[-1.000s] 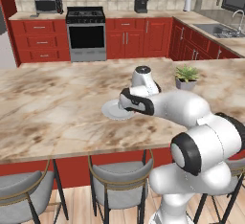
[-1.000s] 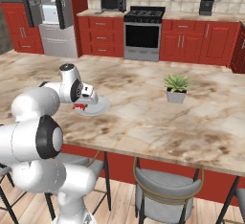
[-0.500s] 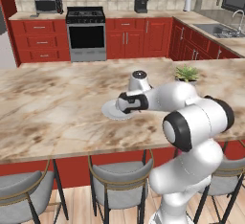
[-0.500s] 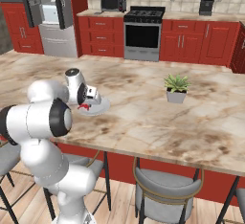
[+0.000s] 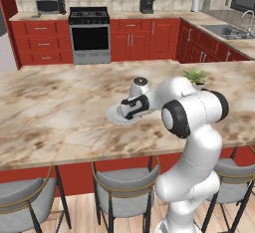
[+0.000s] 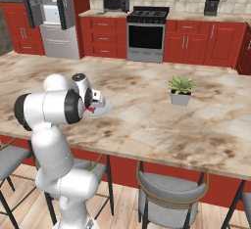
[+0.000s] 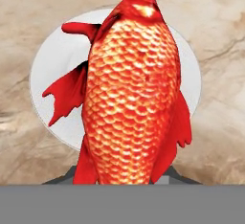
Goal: Take the fish from the fridge and place it on the digital scale on the counter by the fridge. Wait a few seconds for a reading, then move it to the plate on the dining counter.
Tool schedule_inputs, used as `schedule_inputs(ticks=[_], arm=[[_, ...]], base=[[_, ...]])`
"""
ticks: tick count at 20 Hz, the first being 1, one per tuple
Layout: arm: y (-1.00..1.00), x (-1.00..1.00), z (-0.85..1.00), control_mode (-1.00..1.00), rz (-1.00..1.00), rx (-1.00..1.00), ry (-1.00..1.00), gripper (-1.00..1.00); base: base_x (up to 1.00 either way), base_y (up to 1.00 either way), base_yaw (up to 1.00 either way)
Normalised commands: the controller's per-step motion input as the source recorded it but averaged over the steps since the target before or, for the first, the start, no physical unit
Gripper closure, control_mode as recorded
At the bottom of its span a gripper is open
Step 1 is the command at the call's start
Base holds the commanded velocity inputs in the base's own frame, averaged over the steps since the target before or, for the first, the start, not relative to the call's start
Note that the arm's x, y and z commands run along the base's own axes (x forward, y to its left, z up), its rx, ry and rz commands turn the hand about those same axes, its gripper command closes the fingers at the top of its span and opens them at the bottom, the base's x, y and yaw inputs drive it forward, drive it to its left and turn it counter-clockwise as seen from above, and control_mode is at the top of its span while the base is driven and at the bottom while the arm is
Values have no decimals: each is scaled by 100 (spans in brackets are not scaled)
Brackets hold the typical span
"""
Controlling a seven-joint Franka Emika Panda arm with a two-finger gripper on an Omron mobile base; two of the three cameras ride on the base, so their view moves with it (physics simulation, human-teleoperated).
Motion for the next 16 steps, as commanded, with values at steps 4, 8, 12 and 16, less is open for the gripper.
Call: schedule_inputs(ticks=[4, 8, 12, 16], arm=[[3, 46, -33, -100, 2, 0, 0, 100], [4, 42, -41, -100, 1, 0, 0, 100], [1, 30, -35, -100, 1, 0, 0, 100], [0, 23, -28, -100, 1, 0, 0, 100]], base=[[0, 0, 0], [0, 0, 0], [0, 0, 0], [0, 0, 0]])
